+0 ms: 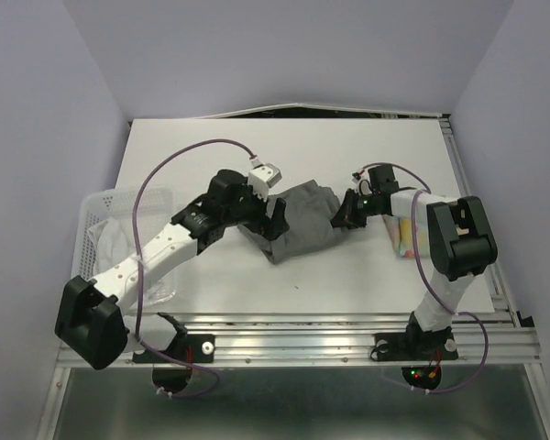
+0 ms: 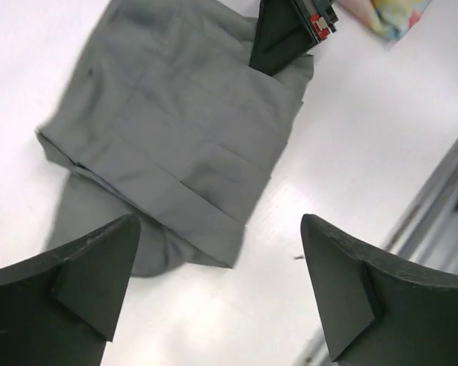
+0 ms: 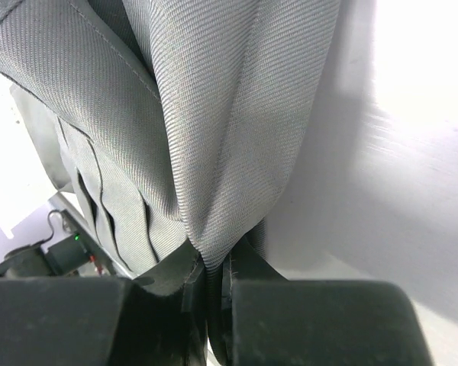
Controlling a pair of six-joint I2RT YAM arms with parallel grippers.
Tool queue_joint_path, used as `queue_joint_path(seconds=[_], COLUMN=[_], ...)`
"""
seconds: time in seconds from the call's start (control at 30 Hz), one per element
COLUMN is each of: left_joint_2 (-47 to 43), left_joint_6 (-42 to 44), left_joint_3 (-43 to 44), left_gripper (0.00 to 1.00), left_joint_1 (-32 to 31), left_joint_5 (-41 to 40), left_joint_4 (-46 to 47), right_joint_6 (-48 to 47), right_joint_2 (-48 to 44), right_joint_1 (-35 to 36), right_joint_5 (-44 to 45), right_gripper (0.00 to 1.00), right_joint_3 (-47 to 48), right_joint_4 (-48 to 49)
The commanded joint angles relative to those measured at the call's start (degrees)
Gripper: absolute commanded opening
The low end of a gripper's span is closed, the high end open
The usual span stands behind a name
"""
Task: Fold and stack the skirts
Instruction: Neatly place the folded skirt to the corner
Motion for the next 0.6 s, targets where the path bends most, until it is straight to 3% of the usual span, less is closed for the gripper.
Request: queue_joint_path(seconds=[0.0,0.07,0.2,0.43,0.57], left_joint_2=[5.78,6.51,10.19,17.31,21.53], left_joint_6=[-22.52,-27.39,-34.07,-39.1,-40.5], left_joint_3=[-5.84,-8.92,-9.1,-6.21,-5.76], left_gripper=[0.88,0.83,0.83,0.82,0.72], left_joint_1=[3.93,6.4,7.2,6.59,5.88], left_joint_5=[5.53,7.4,5.75,2.75,2.4], left_joint_4=[-2.32,0.49,0.59,2.61,3.4], right_joint_6=[-0.36,0.0,-0.44,-3.16,-4.22], right_joint_2=[-3.36,-3.54,-3.98,-4.07,-3.81], right_joint_1=[0.22,0.22,0.22,0.22,0.22], right_joint_5=[4.7,5.14,5.93,8.48,10.32], right_gripper=[0.01,0.01,0.01,0.01,0.01], right_joint_3=[0.21,-0.05,-0.4,1.18,2.23], right_joint_4=[0.95,1.04,0.95,-1.33,-3.08])
